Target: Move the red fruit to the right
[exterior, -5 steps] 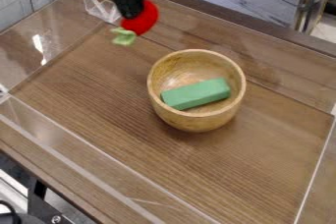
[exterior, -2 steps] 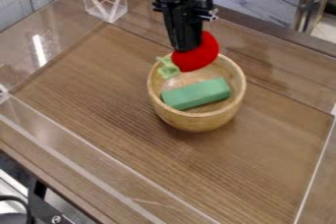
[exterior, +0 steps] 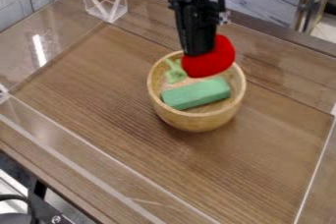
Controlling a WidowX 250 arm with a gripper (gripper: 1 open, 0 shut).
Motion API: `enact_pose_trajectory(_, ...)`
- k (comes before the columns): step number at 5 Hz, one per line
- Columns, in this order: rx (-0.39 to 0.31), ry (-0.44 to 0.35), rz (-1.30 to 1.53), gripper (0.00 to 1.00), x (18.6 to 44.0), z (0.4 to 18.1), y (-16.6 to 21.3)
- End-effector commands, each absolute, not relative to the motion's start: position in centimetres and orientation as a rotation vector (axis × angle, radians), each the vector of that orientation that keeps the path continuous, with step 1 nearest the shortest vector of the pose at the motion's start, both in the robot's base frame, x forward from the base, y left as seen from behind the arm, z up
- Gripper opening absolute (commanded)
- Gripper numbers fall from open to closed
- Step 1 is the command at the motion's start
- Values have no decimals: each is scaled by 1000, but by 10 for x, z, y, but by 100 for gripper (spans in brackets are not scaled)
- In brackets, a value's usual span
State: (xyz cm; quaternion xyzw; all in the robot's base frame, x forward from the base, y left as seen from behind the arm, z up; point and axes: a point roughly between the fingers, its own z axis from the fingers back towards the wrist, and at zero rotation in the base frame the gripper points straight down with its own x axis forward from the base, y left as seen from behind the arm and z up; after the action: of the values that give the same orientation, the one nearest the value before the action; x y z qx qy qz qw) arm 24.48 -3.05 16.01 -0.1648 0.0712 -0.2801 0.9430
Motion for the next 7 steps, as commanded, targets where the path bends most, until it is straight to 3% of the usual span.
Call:
enact_pose_trajectory(1,-319,80,-630,0,236,186,-41)
enact_pose_trajectory(2,-331,72,-593,0,215,179,-63)
enact_pose_trajectory(4,-351,112,-637,0,188,134,-103)
enact_pose_trajectory(6,-331,94,-649,0,190,98,-112)
enact_pose_trajectory(7,-302,86,-614,0,196,91,-115)
